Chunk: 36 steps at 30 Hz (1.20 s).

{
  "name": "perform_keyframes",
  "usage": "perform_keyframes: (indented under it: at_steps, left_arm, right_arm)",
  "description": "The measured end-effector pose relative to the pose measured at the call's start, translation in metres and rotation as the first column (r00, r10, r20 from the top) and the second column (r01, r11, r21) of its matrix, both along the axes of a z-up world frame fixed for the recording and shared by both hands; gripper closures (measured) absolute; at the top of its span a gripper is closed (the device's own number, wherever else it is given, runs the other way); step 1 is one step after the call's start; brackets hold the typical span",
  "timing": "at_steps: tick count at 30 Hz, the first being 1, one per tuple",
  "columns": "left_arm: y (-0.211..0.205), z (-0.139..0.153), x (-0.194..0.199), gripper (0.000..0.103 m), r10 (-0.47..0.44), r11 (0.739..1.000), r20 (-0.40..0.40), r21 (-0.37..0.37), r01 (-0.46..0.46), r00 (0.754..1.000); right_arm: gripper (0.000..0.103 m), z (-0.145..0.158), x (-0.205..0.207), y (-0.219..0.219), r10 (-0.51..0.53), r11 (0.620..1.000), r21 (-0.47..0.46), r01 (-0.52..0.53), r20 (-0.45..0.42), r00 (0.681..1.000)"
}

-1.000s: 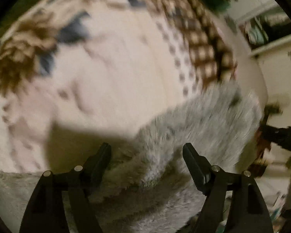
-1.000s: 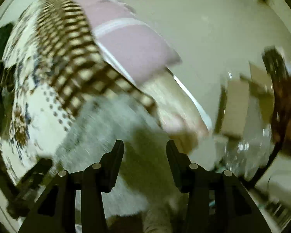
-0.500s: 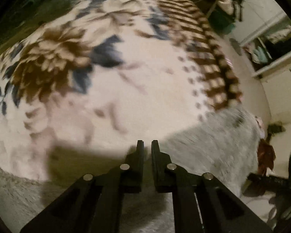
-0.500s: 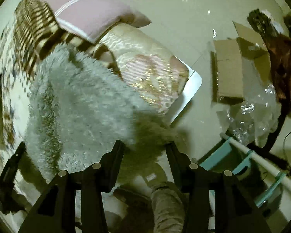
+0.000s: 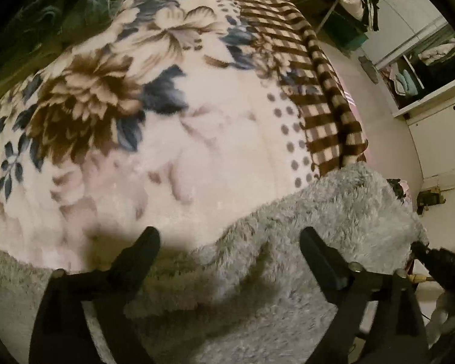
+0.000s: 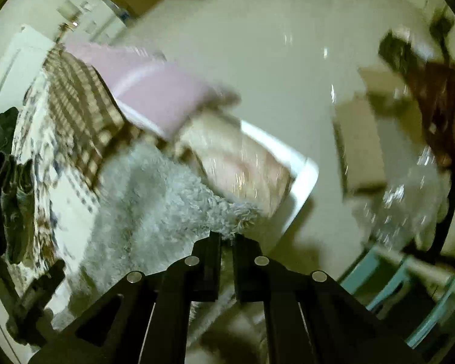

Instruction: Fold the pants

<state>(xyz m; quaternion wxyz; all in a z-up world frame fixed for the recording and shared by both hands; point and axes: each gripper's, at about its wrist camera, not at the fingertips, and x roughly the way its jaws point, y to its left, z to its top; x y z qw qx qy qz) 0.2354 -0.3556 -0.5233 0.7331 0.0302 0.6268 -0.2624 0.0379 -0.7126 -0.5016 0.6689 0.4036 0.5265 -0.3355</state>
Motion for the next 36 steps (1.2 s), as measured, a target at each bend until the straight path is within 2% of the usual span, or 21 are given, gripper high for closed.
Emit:
perform_keyframes:
  at_steps: [3,4,5,7,8,10,11,13,16,18,19,22,24,26,27,30,32,33,34,35,36]
  left_arm:
    - [0.004,-0.004,-0.005,0.007,0.024,1.000,-0.040,-0.010,-0.024,0.999]
    - [0.004,-0.005,-0.008,0.007,0.022,1.000,-0.045,-0.006,-0.022,0.999]
    - [0.004,-0.004,-0.011,0.007,0.018,1.000,-0.045,0.000,-0.018,0.999]
    - [0.007,-0.001,-0.021,0.007,0.008,1.000,-0.021,0.015,-0.008,1.000]
    - [0.008,-0.001,-0.026,0.007,0.000,1.000,-0.009,0.023,0.000,1.000]
    - [0.012,-0.003,-0.036,0.007,0.001,0.999,0.004,0.036,-0.001,1.000]
    - [0.013,-0.007,-0.041,0.007,0.001,0.999,0.000,0.040,-0.001,1.000]
    - [0.016,-0.022,-0.052,0.007,0.001,0.998,-0.028,0.064,0.001,1.000]
    - [0.020,-0.044,-0.065,0.007,-0.010,0.992,-0.051,0.122,0.016,0.999]
    - [0.021,-0.050,-0.070,0.007,-0.022,0.988,-0.046,0.149,0.028,0.999]
    - [0.022,-0.049,-0.072,0.007,-0.023,0.987,-0.039,0.157,0.029,0.999]
    - [0.025,-0.036,-0.071,0.007,0.008,0.988,-0.001,0.157,-0.008,1.000]
    - [0.026,-0.024,-0.067,0.007,0.038,0.988,0.023,0.151,-0.041,0.999]
    - [0.026,-0.015,-0.060,0.007,0.053,0.985,0.051,0.160,-0.060,0.997]
    - [0.025,-0.013,-0.055,0.007,0.057,0.984,0.061,0.164,-0.066,0.997]
    - [0.024,-0.020,-0.038,0.007,0.057,0.978,0.064,0.198,-0.069,0.996]
    - [0.023,-0.034,-0.025,0.007,0.057,0.974,0.043,0.217,-0.065,0.997]
    - [0.024,-0.040,-0.021,0.009,0.056,0.977,0.029,0.203,-0.060,0.998]
    - [0.025,-0.045,-0.016,0.028,0.053,0.982,0.024,0.180,-0.056,0.998]
    - [0.027,-0.045,-0.013,0.063,0.048,0.985,0.037,0.166,-0.054,0.998]
    - [0.030,-0.044,-0.010,0.079,0.046,0.987,0.050,0.150,-0.053,0.998]
  right_arm:
    - [0.095,-0.040,0.005,-0.010,0.053,0.989,0.146,-0.036,-0.109,0.993]
    - [0.087,-0.051,0.006,-0.009,0.080,0.982,0.181,-0.051,-0.156,0.985]
    - [0.074,-0.057,0.006,-0.006,0.101,0.979,0.193,-0.063,-0.194,0.976]
    - [0.057,-0.050,0.001,0.001,0.090,0.983,0.171,-0.060,-0.173,0.981]
    - [0.054,-0.041,-0.006,0.006,0.065,0.985,0.167,-0.044,-0.119,0.991]
    - [0.052,-0.037,-0.021,0.016,0.016,0.981,0.192,-0.006,-0.046,0.999]
    - [0.048,-0.039,-0.027,0.019,-0.004,0.978,0.209,0.010,-0.026,1.000]
    - [0.046,-0.058,-0.039,0.028,-0.053,0.952,0.302,0.037,0.043,0.998]
    - [0.046,-0.090,-0.053,0.039,-0.120,0.921,0.379,0.092,0.050,0.992]
    - [0.046,-0.084,-0.058,0.040,-0.147,0.944,0.295,0.146,-0.020,0.989]
    - [0.046,-0.073,-0.053,0.040,-0.131,0.961,0.243,0.129,-0.010,0.991]
    - [0.046,-0.025,-0.019,0.042,-0.029,0.993,0.112,0.030,-0.007,1.000]
    - [0.046,-0.007,0.012,0.046,0.026,0.990,0.137,-0.030,0.033,0.999]
    - [0.046,-0.004,0.048,0.051,0.091,0.978,0.186,-0.097,0.041,0.995]
    - [0.046,-0.007,0.071,0.054,0.118,0.970,0.210,-0.123,0.038,0.992]
    - [0.046,-0.030,0.136,0.066,0.229,0.947,0.242,-0.209,-0.053,0.972]
    - [0.046,-0.059,0.165,0.078,0.304,0.929,0.270,-0.252,-0.172,0.937]
    - [0.047,-0.074,0.176,0.084,0.321,0.924,0.281,-0.258,-0.204,0.925]
    - [0.055,-0.083,0.184,0.089,0.355,0.919,0.266,-0.291,-0.238,0.904]
    - [0.090,-0.086,0.191,0.095,0.371,0.924,0.210,-0.319,-0.296,0.880]
    - [0.095,-0.085,0.194,0.097,0.370,0.927,0.177,-0.329,-0.310,0.876]
